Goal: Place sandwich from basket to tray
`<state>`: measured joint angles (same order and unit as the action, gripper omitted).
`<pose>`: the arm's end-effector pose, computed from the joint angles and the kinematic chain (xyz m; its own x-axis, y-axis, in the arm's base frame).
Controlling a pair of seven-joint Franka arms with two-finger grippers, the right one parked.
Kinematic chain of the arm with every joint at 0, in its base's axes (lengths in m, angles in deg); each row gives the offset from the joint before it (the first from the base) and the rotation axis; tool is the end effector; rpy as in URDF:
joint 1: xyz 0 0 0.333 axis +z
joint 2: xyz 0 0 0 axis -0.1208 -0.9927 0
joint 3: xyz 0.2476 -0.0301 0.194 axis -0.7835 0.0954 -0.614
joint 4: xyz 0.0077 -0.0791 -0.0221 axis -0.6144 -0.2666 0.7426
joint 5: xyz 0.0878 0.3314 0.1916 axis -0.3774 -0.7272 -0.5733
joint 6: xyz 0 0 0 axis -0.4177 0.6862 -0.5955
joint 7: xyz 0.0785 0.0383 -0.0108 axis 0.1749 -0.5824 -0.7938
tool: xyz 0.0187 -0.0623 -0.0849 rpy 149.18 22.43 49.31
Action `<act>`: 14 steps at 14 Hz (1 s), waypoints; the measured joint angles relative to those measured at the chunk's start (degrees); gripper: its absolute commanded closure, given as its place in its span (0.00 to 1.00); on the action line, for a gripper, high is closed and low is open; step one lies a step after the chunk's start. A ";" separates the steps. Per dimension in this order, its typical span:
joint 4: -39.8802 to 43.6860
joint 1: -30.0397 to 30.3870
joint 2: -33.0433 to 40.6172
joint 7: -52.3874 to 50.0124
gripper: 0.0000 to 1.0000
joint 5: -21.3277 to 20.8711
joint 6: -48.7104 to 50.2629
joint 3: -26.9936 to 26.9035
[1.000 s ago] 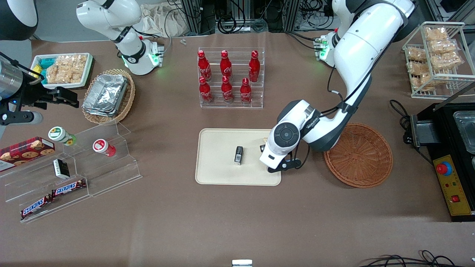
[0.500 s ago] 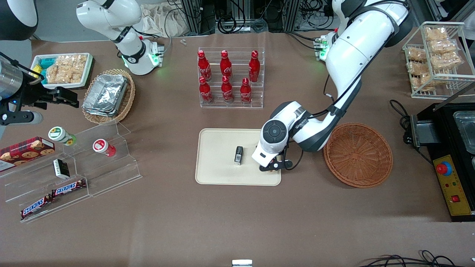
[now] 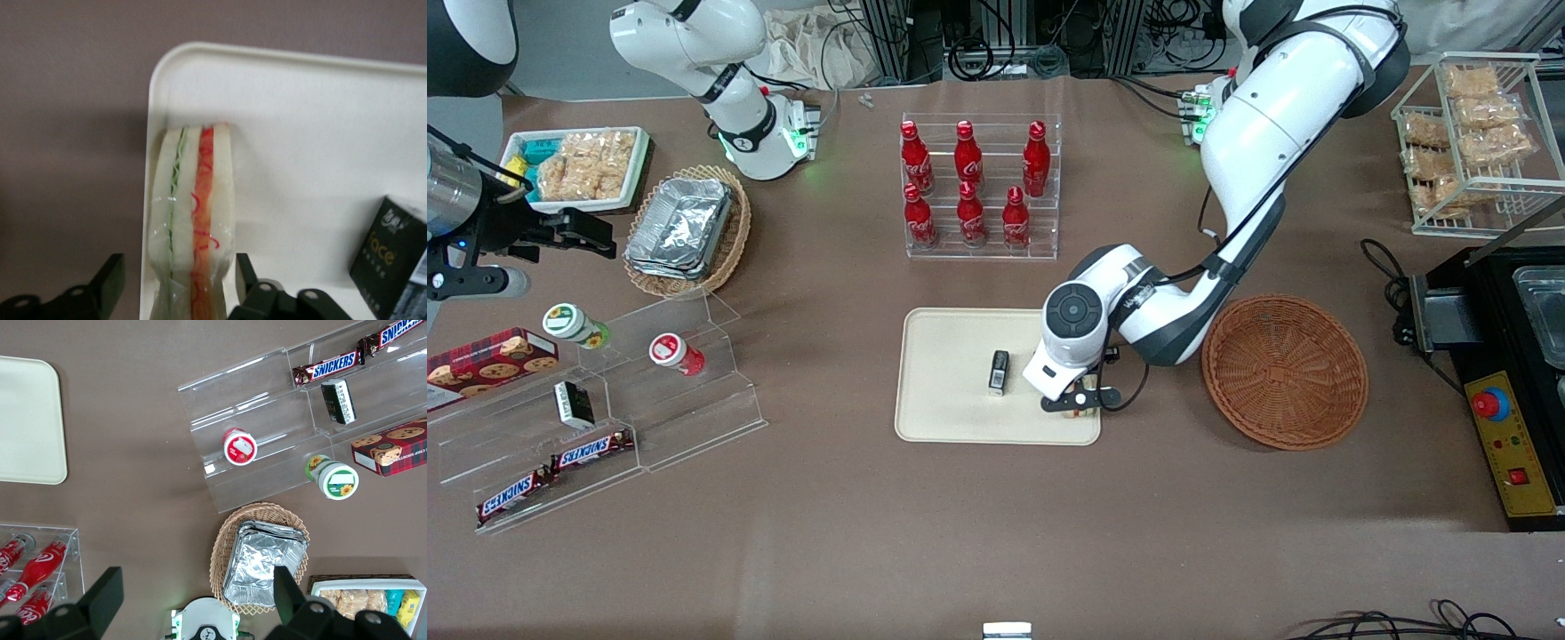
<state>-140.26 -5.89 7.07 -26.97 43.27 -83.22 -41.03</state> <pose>0.5731 -0.4063 0.2368 0.9947 0.0905 -0.0490 0.0865 -0.9931 -0.0792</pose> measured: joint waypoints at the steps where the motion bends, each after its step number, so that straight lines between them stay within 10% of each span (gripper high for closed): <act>1: 0.69 0.31 0.56 0.00 0.00 0.00 0.04 0.00; 9: 2.15 7.57 17.15 2.13 0.00 7.31 12.21 -0.02; 14: 1.81 18.85 26.01 21.80 0.00 16.24 21.61 -0.27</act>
<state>-138.44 12.95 33.08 -5.17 59.51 -61.61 -41.31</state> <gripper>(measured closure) 0.000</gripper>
